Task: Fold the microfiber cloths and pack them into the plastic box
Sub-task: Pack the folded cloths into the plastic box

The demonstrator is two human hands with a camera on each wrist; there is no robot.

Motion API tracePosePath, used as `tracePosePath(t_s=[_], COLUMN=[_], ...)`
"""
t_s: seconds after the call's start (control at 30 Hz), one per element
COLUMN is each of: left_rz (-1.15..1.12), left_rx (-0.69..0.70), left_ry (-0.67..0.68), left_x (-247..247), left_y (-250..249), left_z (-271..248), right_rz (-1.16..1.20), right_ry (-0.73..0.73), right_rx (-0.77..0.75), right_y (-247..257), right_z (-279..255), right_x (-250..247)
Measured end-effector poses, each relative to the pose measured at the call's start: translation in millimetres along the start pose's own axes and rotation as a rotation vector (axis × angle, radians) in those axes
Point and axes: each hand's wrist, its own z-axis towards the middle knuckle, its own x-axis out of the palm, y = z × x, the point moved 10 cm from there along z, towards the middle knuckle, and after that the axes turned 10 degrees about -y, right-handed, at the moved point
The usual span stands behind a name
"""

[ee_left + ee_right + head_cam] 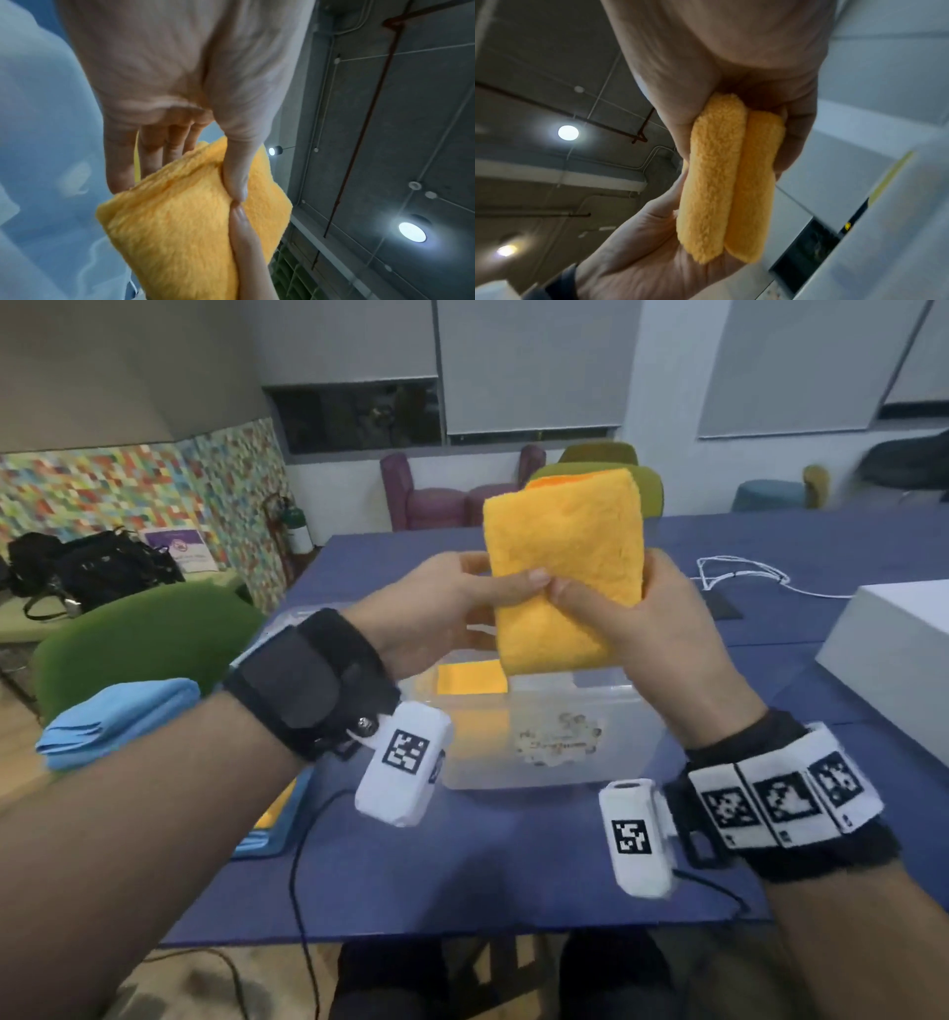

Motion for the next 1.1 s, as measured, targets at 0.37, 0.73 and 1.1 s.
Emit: tracePosePath(t_s=[0.37,0.73,1.1], left_rz=[0.064,-0.01,0.265], left_rx=[-0.194,-0.411,-0.554], left_ry=[0.134,0.229,0.249], left_x=[69,104,80], left_y=[33,108,171], left_z=[100,155,190], right_rz=[-0.422,-0.651,-0.926], right_ry=[0.06,0.059,0.178], right_rx=[0.16,0.091,-0.015], right_y=[-52,-83,-92], right_z=[57,53,47], right_x=[-30,-26,-3])
